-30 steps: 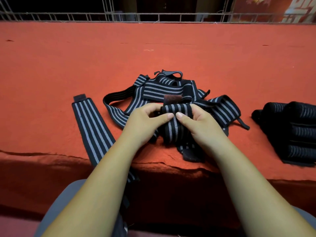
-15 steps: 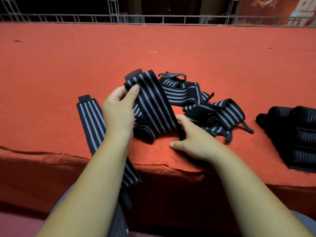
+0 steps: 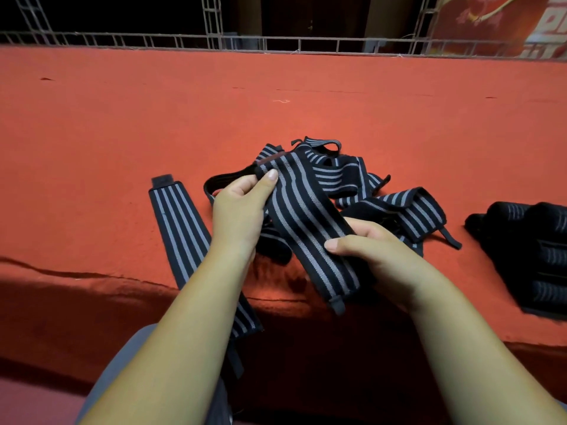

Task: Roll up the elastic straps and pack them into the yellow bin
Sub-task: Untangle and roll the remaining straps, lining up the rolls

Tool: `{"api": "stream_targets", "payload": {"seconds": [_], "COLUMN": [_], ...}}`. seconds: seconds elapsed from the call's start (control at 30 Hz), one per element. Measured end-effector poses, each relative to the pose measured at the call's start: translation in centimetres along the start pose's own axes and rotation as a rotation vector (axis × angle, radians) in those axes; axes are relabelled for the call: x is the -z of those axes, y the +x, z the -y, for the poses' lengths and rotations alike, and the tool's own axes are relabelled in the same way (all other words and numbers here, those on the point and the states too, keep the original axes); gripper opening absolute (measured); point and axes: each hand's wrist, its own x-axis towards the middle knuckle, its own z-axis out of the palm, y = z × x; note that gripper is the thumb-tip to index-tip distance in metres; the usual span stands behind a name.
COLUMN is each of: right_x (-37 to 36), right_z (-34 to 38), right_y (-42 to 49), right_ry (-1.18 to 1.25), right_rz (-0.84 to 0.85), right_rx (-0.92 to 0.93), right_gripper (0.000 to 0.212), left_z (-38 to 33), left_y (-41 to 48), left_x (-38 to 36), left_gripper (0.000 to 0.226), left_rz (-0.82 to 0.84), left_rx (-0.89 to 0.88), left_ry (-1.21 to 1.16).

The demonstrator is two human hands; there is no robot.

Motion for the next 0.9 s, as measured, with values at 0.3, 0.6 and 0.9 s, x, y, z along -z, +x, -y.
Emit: {"api": "stream_targets", "payload": {"seconds": [0.3,0.6,0.9], "right_x": [-2.0,-5.3,-7.6], "right_z": [-0.5,-1.5,-1.8], "right_y": [1.4,2.1,2.0], "right_ry": [-0.031,-0.176,-0.462], "right_rz": [0.03,0.03,0.066], "right_rx": [-0.009,-0.155,-0.184], "right_gripper": [0.072,0.06,0.021], "left_z": [1.4,2.0,2.0], "left_y": [3.6,3.1,2.1], "left_x": [4.4,11.3,13.0], "left_gripper": [0.047,0.07,0.028], "left_rz": [-0.172,-0.198,-0.213], "left_rx": [-0.043,-0.259,-0.29], "left_ry": [0.121,0.635,0.744]}}
